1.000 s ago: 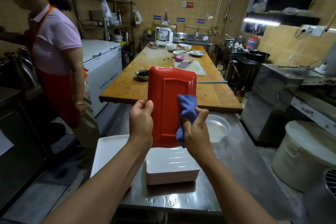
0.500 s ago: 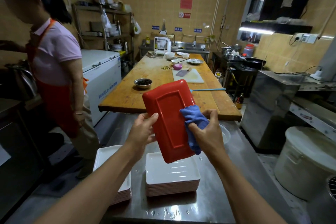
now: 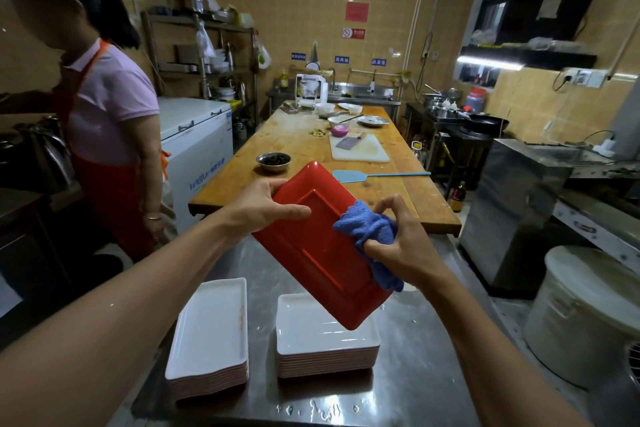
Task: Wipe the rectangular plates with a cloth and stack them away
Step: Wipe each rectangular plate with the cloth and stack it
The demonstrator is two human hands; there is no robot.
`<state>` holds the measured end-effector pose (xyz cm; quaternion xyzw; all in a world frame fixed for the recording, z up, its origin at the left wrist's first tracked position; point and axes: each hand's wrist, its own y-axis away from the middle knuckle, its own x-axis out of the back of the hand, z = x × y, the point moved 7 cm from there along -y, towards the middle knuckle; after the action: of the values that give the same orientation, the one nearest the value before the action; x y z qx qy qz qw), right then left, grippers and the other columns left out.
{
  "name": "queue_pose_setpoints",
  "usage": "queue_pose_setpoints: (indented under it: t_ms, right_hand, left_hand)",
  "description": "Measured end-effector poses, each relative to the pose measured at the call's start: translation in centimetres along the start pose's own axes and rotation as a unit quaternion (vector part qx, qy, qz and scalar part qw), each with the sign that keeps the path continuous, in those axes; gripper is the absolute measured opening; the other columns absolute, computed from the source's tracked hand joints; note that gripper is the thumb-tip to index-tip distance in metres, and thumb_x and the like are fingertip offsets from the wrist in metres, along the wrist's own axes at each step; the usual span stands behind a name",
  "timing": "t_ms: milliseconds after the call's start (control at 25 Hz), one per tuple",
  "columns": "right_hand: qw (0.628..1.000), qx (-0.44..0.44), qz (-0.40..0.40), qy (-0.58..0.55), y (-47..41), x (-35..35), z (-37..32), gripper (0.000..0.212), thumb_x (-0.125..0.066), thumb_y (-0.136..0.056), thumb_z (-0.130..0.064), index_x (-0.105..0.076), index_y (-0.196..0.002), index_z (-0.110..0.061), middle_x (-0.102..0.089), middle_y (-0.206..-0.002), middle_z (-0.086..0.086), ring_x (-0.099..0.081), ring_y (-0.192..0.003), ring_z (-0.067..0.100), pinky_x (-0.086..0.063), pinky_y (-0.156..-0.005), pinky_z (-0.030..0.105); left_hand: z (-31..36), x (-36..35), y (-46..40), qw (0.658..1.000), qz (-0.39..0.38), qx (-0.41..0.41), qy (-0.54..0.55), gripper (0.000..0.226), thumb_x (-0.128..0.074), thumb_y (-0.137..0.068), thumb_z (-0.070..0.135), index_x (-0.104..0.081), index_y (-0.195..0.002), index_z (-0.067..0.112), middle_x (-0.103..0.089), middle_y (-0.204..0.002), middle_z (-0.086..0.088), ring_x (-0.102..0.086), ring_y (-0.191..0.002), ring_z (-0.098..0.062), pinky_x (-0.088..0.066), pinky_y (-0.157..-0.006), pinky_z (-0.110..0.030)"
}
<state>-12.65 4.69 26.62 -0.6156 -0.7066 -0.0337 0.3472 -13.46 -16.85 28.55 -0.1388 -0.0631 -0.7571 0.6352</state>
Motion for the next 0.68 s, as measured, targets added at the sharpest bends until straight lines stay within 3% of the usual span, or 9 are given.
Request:
queue_pose_setpoints:
  t_ms: [80, 200, 320, 440, 600, 680]
  right_hand:
    - [0.995, 0.044, 0.0, 0.09, -0.2, -0.4, -1.3, 0.039, -0.069, -0.073, -0.019, -0.038, -0.095, -0.026, -0.053, -0.073, -0.001, -0.052, -0.062, 0.021, -0.044, -0.055, 0.038]
    - [0.976, 0.117, 0.031, 0.179, -1.1, -1.8, -4.0, 0.027, -0.059, -0.08, -0.021, -0.04, -0.1, -0.019, -0.043, -0.078, -0.007, -0.045, -0.069, 0.019, -0.033, -0.057, 0.032]
    - [0.971, 0.145, 0.035, 0.187, -1.9, -2.9, -5.3, 0.029, -0.049, -0.083, -0.024, -0.045, -0.11, -0.018, -0.048, -0.092, -0.001, -0.04, -0.078, 0.015, -0.027, -0.061, 0.03]
    - [0.97, 0.158, 0.044, 0.181, -1.3, -2.9, -4.6, 0.03, -0.049, -0.083, -0.02, -0.052, -0.112, -0.012, -0.059, -0.104, 0.009, -0.05, -0.085, 0.023, -0.033, -0.065, 0.032]
    - [0.97, 0.142, 0.067, 0.187, 0.8, -1.5, -1.8, 0.029, -0.052, -0.077, -0.013, -0.059, -0.102, -0.002, -0.061, -0.097, 0.014, -0.056, -0.088, 0.033, -0.041, -0.075, 0.037]
    - [0.98, 0.101, 0.067, 0.157, 1.6, -0.8, 0.1, 0.03, -0.05, -0.078, -0.013, -0.055, -0.105, -0.002, -0.056, -0.098, 0.009, -0.054, -0.091, 0.029, -0.038, -0.075, 0.032]
  left_hand:
    - [-0.5, -0.6, 0.1, 0.999, 0.006, 0.006, 0.036, 0.041, -0.078, -0.06, 0.021, -0.067, -0.098, 0.012, -0.073, -0.078, -0.002, -0.071, -0.067, -0.016, -0.056, -0.056, -0.025]
    - [-0.7, -2.0, 0.3, 0.999, 0.021, 0.011, 0.042, 0.032, -0.077, -0.069, 0.007, -0.067, -0.099, 0.006, -0.071, -0.079, -0.007, -0.068, -0.062, -0.015, -0.056, -0.056, -0.025]
    - [-0.9, -2.3, 0.7, 0.996, 0.051, 0.015, 0.071, 0.023, -0.074, -0.074, 0.004, -0.067, -0.097, 0.005, -0.071, -0.073, -0.005, -0.067, -0.057, -0.012, -0.053, -0.05, -0.022]
    - [-1.7, -1.4, 1.3, 0.991, 0.085, 0.031, 0.102, 0.022, -0.073, -0.074, 0.004, -0.067, -0.095, 0.006, -0.071, -0.07, -0.003, -0.066, -0.056, -0.013, -0.054, -0.051, -0.021]
    - [-3.8, -0.4, 2.2, 0.98, 0.12, 0.058, 0.147, 0.016, -0.072, -0.074, 0.008, -0.067, -0.087, 0.013, -0.072, -0.066, 0.002, -0.068, -0.056, -0.012, -0.054, -0.049, -0.022]
    - [-4.7, -0.4, 2.4, 0.976, 0.127, 0.069, 0.165, 0.016, -0.072, -0.074, 0.009, -0.067, -0.089, 0.014, -0.073, -0.068, 0.001, -0.069, -0.059, -0.013, -0.055, -0.05, -0.024]
